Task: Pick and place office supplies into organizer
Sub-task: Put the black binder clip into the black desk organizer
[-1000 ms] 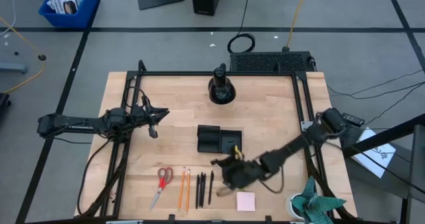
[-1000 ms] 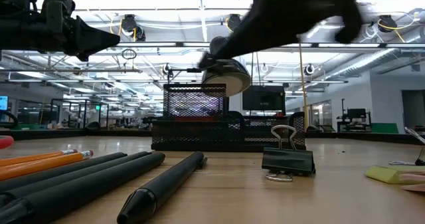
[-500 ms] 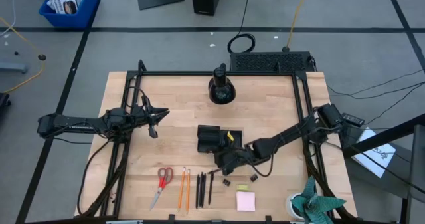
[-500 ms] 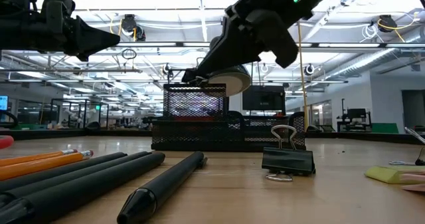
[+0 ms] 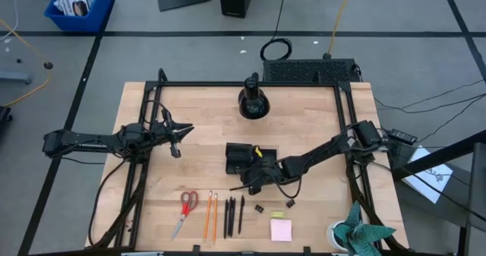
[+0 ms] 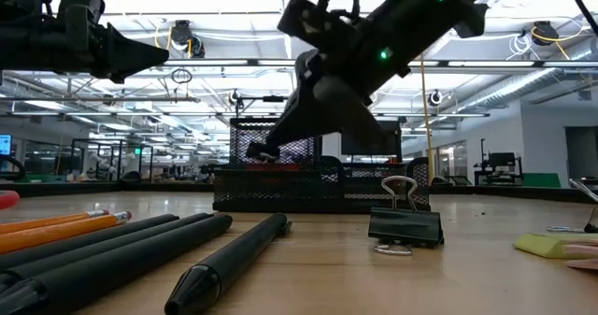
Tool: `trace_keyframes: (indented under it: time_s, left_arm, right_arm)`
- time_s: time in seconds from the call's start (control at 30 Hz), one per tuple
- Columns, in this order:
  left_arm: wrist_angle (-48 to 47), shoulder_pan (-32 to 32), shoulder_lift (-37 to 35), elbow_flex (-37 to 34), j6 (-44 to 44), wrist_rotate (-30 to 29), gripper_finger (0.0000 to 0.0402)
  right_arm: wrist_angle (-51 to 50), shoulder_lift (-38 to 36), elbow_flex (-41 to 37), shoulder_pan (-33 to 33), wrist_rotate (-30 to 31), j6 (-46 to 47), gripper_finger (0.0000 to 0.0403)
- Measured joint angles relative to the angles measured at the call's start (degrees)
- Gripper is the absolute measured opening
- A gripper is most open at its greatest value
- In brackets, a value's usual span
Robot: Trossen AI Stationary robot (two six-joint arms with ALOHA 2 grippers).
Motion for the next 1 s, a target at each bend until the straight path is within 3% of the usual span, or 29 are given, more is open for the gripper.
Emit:
trace_keyframes:
  time_s: [1.0]
  left_arm:
    - [0.1, 0.0, 0.0, 0.0, 0.2, 0.0, 0.0051]
  right_arm:
    - [-7.9, 0.0, 0.0, -1.2, -0.5, 8.2, 0.0]
